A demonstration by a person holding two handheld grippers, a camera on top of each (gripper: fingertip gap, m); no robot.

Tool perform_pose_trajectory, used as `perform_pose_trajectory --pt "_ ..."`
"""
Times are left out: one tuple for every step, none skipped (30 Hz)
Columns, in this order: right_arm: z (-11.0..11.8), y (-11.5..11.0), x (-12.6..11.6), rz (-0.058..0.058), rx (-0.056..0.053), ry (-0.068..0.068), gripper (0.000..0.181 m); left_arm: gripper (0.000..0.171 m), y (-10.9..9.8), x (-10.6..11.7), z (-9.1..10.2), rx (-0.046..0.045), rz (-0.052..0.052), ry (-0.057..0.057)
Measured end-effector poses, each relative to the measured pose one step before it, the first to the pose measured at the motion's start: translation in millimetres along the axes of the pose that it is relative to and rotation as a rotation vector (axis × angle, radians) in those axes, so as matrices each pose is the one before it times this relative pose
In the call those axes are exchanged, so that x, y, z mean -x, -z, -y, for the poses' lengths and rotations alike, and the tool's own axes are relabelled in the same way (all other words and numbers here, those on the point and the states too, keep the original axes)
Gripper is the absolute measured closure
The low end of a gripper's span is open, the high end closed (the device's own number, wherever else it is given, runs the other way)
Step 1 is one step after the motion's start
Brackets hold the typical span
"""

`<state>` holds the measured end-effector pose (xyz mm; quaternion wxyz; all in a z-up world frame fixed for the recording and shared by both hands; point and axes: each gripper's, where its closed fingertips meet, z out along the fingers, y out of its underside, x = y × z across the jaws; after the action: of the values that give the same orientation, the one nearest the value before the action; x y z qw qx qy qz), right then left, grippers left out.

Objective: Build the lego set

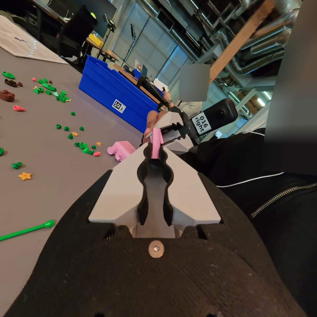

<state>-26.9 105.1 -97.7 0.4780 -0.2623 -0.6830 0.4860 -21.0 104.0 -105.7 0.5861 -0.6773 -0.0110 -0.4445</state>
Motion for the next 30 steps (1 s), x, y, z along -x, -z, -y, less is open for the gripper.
perform_pose_trajectory --pt "2.23 0.85 -0.04 0.0032 -0.0145 -0.0072 0.168 0.168 0.38 2.89 -0.01 0.00096 0.0207 -0.0030" --pt "5.50 2.13 0.10 0.0063 -0.0287 -0.0120 0.168 0.167 1.23 7.96 -1.06 0.00646 0.0460 -0.0027" --pt "3.66 1.40 -1.11 0.0008 -0.0131 -0.0144 0.168 0.167 2.20 -0.05 2.51 -0.01202 -0.0105 0.0130" --pt "-1.51 -0.06 -1.75 -0.0088 0.0140 0.0105 0.168 0.168 2.72 -9.70 6.86 -0.03932 -0.0663 0.0212" --pt "-2.77 -0.43 -0.52 -0.0083 0.0124 0.0267 0.168 0.168 1.09 -0.51 2.09 -0.01373 -0.0045 0.0044" --pt "-1.65 -0.52 1.34 0.0042 0.0028 0.0078 0.168 0.168 -0.43 3.46 -2.23 0.01177 0.0185 -0.0009" --pt "-0.70 -0.62 2.25 0.0124 -0.0007 -0.0062 0.168 0.168 -1.02 0.41 -1.16 0.00505 -0.0022 0.0100" --pt "-0.43 -0.49 0.69 0.0049 0.0003 -0.0066 0.168 0.168 -0.41 0.50 -0.35 -0.00095 -0.0014 0.0092" --pt "-0.77 -0.29 -1.47 -0.0029 0.0029 -0.0122 0.168 0.168 0.50 2.24 -0.16 -0.00060 0.0087 0.0062" --pt "-1.60 -0.41 -3.00 -0.0034 0.0082 -0.0302 0.168 0.168 1.18 2.85 0.69 -0.00389 0.0112 0.0066" --pt "-3.25 -0.70 -4.83 -0.0031 0.0158 -0.0505 0.167 0.168 1.40 3.00 1.05 -0.00523 0.0090 0.0105" --pt "-3.23 -0.33 -6.22 -0.0055 0.0137 -0.0618 0.167 0.168 1.10 3.48 0.37 -0.00289 0.0084 0.0166" --pt "-2.23 0.35 -6.36 -0.0012 0.0080 -0.0672 0.167 0.168 0.48 3.94 -1.05 0.00410 0.0071 0.0251" --pt "0.55 1.39 -5.23 0.0078 -0.0071 -0.0676 0.167 0.168 -0.15 2.94 -1.67 0.00550 0.0004 0.0293" --pt "3.27 2.33 -3.95 0.0141 -0.0215 -0.0651 0.167 0.168 -0.72 1.98 -2.01 0.00752 -0.0034 0.0284" --pt "3.68 2.56 -3.81 0.0116 -0.0212 -0.0572 0.167 0.168 -1.02 2.25 -2.51 0.01101 0.0022 0.0219" --pt "2.69 2.18 -4.35 0.0007 -0.0124 -0.0397 0.167 0.168 -1.03 3.17 -2.99 0.01519 0.0112 0.0144" --pt "1.26 1.69 -4.52 -0.0098 -0.0039 -0.0142 0.167 0.168 -1.01 2.01 -2.53 0.01322 0.0070 0.0088" --pt "-0.16 1.23 -4.17 -0.0190 0.0043 0.0121 0.167 0.168 -0.87 1.85 -2.46 0.01356 0.0095 0.0039" --pt "-0.75 0.75 -3.17 -0.0201 0.0067 0.0254 0.167 0.168 -0.71 4.52 -3.85 0.02379 0.0255 0.0014" --pt "-0.78 0.38 -1.63 -0.0151 0.0064 0.0251 0.167 0.168 -0.86 5.49 -4.53 0.02827 0.0330 -0.0001" --pt "-0.55 -0.05 -0.38 -0.0099 0.0043 0.0204 0.167 0.168 -0.69 6.05 -5.20 0.03480 0.0379 -0.0004" --pt "-0.49 -0.22 0.52 -0.0057 0.0036 0.0169 0.167 0.167 -0.64 6.18 -6.42 0.04474 0.0391 -0.0046" --pt "-0.95 -0.41 0.79 -0.0041 0.0066 0.0155 0.167 0.167 -0.16 5.23 -5.32 0.03858 0.0357 -0.0075" --pt "-1.87 -0.71 0.44 -0.0048 0.0115 0.0156 0.167 0.167 0.21 4.07 -4.07 0.03234 0.0291 -0.0043" --pt "-2.65 -0.69 0.37 -0.0043 0.0154 0.0152 0.167 0.166 0.12 4.26 -4.40 0.03429 0.0296 -0.0022" --pt "-3.41 -1.11 0.51 -0.0021 0.0202 0.0139 0.167 0.167 0.02 2.90 -4.13 0.03144 0.0202 -0.0080" --pt "-3.50 -1.10 0.23 -0.0028 0.0211 0.0103 0.167 0.167 -0.51 2.77 -3.60 0.02461 0.0174 0.0015" --pt "-2.38 -1.05 0.44 -0.0017 0.0128 0.0090 0.167 0.167 -1.39 2.56 -4.09 0.02535 0.0094 0.0138" --pt "-1.30 -0.65 0.93 0.0006 0.0050 0.0074 0.167 0.167 -2.30 1.20 -4.73 0.02787 -0.0023 0.0202"
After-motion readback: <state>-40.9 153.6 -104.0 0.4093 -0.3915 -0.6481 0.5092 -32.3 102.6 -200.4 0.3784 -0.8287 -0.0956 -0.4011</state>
